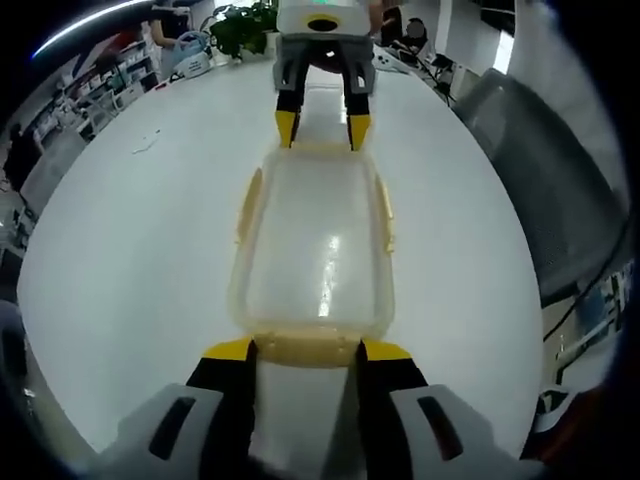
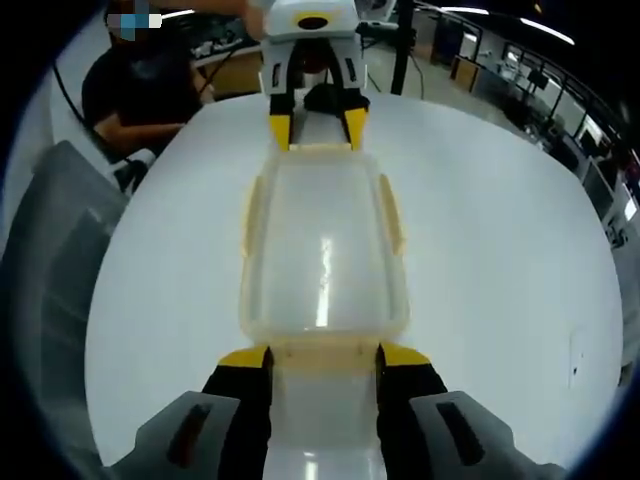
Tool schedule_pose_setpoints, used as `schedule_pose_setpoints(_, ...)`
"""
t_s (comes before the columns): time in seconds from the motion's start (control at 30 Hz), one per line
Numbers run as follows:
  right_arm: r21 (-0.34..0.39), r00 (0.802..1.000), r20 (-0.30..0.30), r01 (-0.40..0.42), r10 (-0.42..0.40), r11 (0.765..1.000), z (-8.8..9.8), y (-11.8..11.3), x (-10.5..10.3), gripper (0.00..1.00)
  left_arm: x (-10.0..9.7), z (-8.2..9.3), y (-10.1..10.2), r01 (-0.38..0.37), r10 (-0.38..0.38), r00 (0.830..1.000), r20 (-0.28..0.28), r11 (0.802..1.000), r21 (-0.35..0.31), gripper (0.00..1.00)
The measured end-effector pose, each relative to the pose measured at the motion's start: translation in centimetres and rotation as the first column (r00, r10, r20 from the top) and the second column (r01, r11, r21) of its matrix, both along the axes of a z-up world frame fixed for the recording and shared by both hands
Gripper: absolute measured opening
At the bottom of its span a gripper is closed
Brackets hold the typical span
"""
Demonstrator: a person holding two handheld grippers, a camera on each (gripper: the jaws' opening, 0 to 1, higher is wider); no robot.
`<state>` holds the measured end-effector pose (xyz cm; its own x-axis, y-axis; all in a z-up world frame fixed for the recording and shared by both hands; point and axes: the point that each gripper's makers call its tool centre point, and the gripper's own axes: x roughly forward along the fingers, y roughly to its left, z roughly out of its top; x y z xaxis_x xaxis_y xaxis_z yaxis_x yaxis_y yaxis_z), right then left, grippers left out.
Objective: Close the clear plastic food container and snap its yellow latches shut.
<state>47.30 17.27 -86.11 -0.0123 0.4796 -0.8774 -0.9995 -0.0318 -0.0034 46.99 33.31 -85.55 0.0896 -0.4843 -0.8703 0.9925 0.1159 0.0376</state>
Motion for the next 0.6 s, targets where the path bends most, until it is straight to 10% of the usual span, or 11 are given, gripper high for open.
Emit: schedule_pose_setpoints(0.6,-0.019,0.998,0.061,0.013,-0.012,1.000,1.4,0.0,0.1,0.39,0.1,1.3,0.1,-0.017,0.013,0.999,0.047,0.998,0.067,0.38)
